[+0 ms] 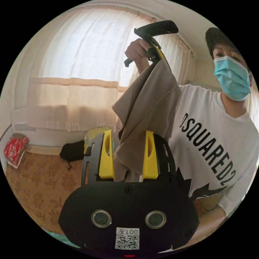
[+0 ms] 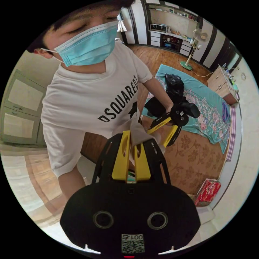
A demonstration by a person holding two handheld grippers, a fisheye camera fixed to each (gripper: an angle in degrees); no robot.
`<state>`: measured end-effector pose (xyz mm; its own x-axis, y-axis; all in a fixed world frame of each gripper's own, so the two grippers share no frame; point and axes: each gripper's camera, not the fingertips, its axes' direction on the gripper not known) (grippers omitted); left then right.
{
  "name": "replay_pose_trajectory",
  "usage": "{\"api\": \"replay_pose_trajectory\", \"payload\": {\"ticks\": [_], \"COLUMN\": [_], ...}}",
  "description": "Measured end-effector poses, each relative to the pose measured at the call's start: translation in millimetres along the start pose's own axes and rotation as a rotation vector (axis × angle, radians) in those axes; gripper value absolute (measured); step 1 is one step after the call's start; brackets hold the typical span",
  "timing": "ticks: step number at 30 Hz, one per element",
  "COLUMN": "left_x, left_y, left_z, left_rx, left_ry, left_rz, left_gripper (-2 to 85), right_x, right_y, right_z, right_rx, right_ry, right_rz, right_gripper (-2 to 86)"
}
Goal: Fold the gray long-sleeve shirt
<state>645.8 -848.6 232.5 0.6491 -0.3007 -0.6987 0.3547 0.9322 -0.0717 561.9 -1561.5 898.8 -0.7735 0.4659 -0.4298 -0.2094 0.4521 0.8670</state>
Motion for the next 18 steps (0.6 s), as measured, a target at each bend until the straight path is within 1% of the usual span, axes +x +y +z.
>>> {"api": "replay_pose_trajectory", "payload": {"ticks": [1,2,3,5,6,8,10,15,17,18], "left_x": [-7,-10,-15,-18,-17,-16,-11,11,19,24], "left_y": [-8,-11,-17,-24,-28,-35,-48,-79,-89,-94], "left_z": [10,14,21,25,21,8,-12,-47,-50,-48], "left_rx": [0.039,0.059,0.081,0.087,0.095,0.108,0.11,0.093,0.038,-0.007], "left_ry": [0.106,0.154,0.21,0.154,0.097,0.023,-0.075,-0.288,-0.364,-0.408], "left_rz": [0.042,0.061,0.072,0.048,0.031,-0.008,-0.046,-0.112,-0.129,-0.137], "left_gripper": [3.8,1.0,0.3,-0.3,-0.5,-0.6,-0.8,-0.9,-1.0,-1.0], "right_x": [-12,-23,-27,-42,-46,-56,-61,-55,-44,-40], "right_y": [3,8,13,41,49,86,114,177,203,208], "right_z": [-6,-10,-13,-22,-23,-23,-18,7,30,37], "right_rx": [-0.026,-0.053,-0.065,-0.081,-0.081,-0.089,-0.067,0.121,0.333,0.379], "right_ry": [0.006,0.022,0.034,0.055,0.065,0.122,0.168,0.207,0.124,0.1], "right_rz": [0.032,0.08,0.112,0.271,0.307,0.468,0.565,0.711,0.696,0.692], "right_gripper": [-0.4,-0.3,-0.3,-0.1,0.0,0.5,1.0,2.3,2.9,3.0]}}
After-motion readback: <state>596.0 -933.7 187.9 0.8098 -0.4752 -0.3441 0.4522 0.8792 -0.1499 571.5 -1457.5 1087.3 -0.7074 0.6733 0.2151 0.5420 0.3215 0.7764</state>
